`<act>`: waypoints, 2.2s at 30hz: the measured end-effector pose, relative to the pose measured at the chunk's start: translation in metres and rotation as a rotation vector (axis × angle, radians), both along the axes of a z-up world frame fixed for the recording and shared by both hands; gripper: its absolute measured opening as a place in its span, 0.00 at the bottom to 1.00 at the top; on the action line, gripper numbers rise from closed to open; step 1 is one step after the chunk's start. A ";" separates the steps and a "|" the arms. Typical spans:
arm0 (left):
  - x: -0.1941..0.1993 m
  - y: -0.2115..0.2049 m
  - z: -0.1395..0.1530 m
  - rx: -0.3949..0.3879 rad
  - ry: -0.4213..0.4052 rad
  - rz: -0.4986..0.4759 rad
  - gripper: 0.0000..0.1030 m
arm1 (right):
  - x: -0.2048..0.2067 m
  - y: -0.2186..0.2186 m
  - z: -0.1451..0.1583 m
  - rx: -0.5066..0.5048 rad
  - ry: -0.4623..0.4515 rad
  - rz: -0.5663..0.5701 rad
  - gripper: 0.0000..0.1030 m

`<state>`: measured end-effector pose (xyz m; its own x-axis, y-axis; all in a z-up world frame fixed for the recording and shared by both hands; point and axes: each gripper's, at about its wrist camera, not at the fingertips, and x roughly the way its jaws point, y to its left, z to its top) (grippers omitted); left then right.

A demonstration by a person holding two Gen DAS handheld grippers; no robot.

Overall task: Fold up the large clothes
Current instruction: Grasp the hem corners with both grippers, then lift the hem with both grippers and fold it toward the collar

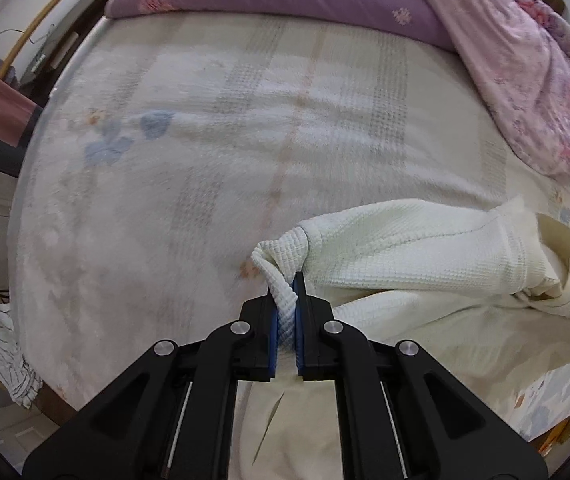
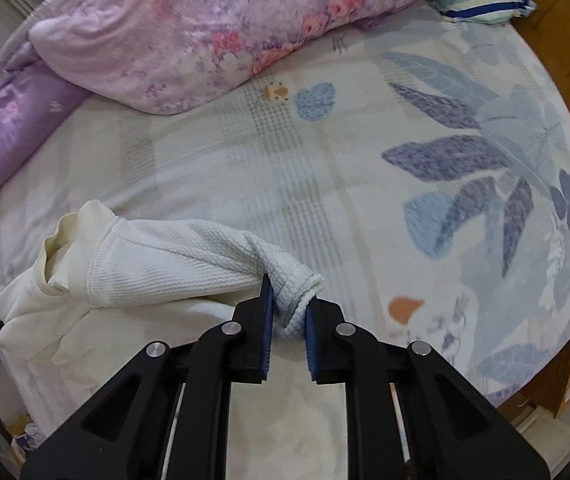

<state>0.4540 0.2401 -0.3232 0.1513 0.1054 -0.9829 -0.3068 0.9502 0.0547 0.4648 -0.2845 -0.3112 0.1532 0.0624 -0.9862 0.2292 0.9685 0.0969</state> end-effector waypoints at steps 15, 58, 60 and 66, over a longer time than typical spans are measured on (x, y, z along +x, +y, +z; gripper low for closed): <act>-0.194 -0.023 0.012 0.002 -0.013 0.034 0.06 | -0.199 0.001 0.009 0.003 -0.003 -0.005 0.12; -0.348 -0.124 -0.129 -0.339 0.153 -0.231 0.26 | -0.339 0.106 -0.140 0.268 0.369 0.171 0.13; -0.364 -0.125 -0.139 -0.326 0.203 -0.235 0.26 | -0.366 0.094 -0.150 0.235 0.416 0.144 0.13; -0.394 -0.122 -0.165 -0.320 0.333 -0.216 0.26 | -0.378 0.051 -0.143 0.254 0.428 0.009 0.18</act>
